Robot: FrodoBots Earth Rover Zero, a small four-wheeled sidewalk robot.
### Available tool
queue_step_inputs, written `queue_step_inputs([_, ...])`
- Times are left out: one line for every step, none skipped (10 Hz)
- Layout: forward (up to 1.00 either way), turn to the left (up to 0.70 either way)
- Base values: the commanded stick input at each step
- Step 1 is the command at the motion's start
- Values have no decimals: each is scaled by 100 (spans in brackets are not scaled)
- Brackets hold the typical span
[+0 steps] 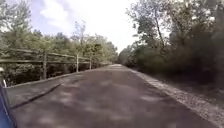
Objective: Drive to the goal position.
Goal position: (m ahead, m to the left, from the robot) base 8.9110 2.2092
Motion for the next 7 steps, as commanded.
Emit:
queue_step_inputs([70, 0])
queue_step_inputs([70, 0])
queue_step_inputs([70, 0])
queue_step_inputs([70, 0])
queue_step_inputs([70, 0])
queue_step_inputs([70, 0])
queue_step_inputs([70, 0])
